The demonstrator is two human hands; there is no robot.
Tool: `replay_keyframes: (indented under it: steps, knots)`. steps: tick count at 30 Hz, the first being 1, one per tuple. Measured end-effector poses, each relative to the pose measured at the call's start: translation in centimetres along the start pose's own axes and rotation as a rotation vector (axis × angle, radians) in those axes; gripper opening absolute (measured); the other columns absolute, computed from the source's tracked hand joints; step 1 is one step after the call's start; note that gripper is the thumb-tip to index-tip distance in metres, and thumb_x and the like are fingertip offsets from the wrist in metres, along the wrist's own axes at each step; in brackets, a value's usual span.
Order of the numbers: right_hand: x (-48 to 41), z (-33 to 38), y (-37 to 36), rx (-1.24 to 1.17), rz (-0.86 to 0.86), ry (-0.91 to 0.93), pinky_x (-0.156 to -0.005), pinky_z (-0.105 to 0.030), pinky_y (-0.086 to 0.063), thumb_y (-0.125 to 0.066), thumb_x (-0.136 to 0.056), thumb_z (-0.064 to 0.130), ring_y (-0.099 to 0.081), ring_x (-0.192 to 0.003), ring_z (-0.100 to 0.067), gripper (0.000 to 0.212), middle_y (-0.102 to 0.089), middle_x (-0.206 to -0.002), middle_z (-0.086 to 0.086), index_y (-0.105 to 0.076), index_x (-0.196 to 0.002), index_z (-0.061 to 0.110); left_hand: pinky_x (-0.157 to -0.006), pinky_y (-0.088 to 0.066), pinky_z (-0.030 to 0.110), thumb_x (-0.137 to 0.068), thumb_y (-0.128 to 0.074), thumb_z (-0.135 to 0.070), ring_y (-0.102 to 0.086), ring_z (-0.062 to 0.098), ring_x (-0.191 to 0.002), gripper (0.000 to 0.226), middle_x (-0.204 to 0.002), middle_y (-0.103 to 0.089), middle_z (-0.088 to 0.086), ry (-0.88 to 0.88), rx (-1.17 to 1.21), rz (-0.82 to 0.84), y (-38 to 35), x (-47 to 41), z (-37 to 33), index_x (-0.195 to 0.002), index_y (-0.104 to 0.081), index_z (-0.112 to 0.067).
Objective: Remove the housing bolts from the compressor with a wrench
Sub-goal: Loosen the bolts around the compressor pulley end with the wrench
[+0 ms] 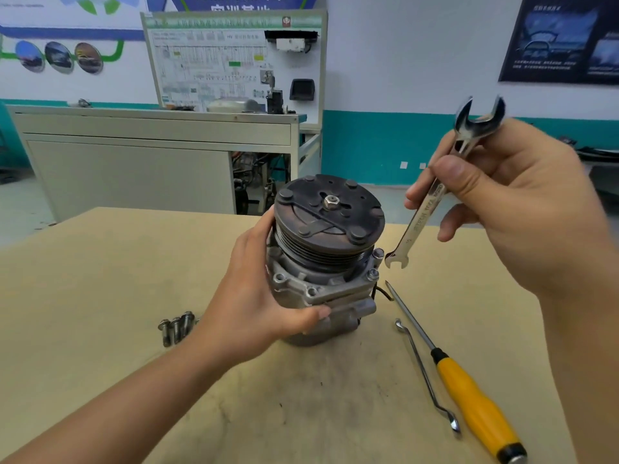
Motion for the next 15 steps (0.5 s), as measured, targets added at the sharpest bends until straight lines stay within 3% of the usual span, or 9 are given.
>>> replay_keyframes:
  steps: [3,8,12,15]
  knots:
    - [0.0,0.1,-0.4,-0.126,0.014,0.009,-0.052,-0.023,-0.053,-0.05,-0.083,0.027,-0.068,-0.072,-0.019,0.012,-0.065,-0.07,0.003,-0.054,-0.088,0.017,-0.11,-0.033,0.025,-0.048,-0.084,-0.057,-0.035,-0.006,-0.133,0.115,-0.143,-0.036,-0.026,0.023,0.121,0.113,0.0,-0.8,1.2,-0.141,-0.016,-0.054]
    - [0.0,-0.1,-1.5,-0.315,0.054,-0.003,-0.059,-0.029,-0.053,-0.045,-0.087,0.036,-0.065,-0.071,-0.021,0.022,-0.062,-0.068,0.002,-0.049,-0.085,0.014,-0.111,-0.033,0.024,-0.056,-0.086,-0.046,-0.039,-0.001,-0.133,0.113,-0.141,-0.044,-0.027,0.026,0.233,0.266,0.0,-1.4,2.2,-0.148,-0.019,-0.042]
    - [0.0,-0.2,-2.8,-0.377,0.097,-0.039,-0.059,-0.027,-0.048,-0.042,-0.083,0.043,-0.059,-0.066,-0.019,0.031,-0.055,-0.063,0.002,-0.044,-0.083,0.012,-0.111,-0.037,0.033,-0.06,-0.084,-0.038,-0.047,0.004,-0.129,0.102,-0.138,-0.051,-0.02,0.094,0.354,0.269,-0.2,-0.8,3.6,-0.145,-0.028,-0.041]
    - [0.1,0.1,-4.0,-0.259,0.15,-0.016,-0.058,-0.026,-0.044,-0.043,-0.09,0.027,-0.054,-0.062,-0.017,0.017,-0.049,-0.061,0.005,-0.04,-0.083,0.012,-0.11,-0.038,0.042,-0.06,-0.081,-0.035,-0.05,0.007,-0.128,0.092,-0.137,-0.054,-0.014,0.145,0.452,0.214,-0.4,0.0,4.3,-0.138,-0.032,-0.049]
Point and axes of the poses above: each hand's wrist, its own x-axis away from the middle knuckle, its own y-axis out of the back of the hand, z = x × y, the point moved 10 cm from there along -x, towards the middle knuckle
